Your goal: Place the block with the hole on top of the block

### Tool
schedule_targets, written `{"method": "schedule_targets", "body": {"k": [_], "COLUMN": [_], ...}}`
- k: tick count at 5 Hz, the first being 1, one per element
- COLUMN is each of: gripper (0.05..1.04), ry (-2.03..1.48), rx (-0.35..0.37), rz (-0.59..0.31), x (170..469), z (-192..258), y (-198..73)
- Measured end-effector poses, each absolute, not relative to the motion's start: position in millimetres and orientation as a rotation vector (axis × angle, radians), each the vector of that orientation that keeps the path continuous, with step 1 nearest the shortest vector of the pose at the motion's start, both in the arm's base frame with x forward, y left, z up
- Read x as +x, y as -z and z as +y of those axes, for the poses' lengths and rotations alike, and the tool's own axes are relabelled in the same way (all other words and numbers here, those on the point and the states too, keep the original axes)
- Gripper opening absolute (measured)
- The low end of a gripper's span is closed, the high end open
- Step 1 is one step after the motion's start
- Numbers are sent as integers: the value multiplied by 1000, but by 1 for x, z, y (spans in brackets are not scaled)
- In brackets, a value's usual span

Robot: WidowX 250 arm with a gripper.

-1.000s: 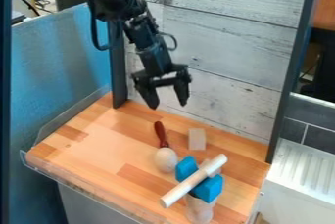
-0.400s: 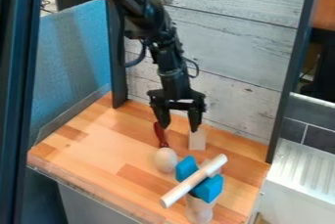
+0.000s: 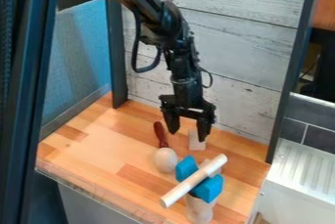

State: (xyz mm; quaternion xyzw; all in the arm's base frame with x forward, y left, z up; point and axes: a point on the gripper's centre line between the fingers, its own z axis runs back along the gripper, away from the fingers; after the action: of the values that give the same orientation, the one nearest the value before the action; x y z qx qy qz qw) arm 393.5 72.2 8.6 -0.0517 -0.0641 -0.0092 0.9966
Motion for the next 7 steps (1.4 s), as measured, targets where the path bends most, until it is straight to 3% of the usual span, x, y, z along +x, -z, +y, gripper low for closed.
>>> {"method": "schedule_targets", "body": {"k": [7], "gripper": [1000], "ry": [162], "rx": [-23], "rz": [-114], "x": [388], "z": [30], "y": [32]}}
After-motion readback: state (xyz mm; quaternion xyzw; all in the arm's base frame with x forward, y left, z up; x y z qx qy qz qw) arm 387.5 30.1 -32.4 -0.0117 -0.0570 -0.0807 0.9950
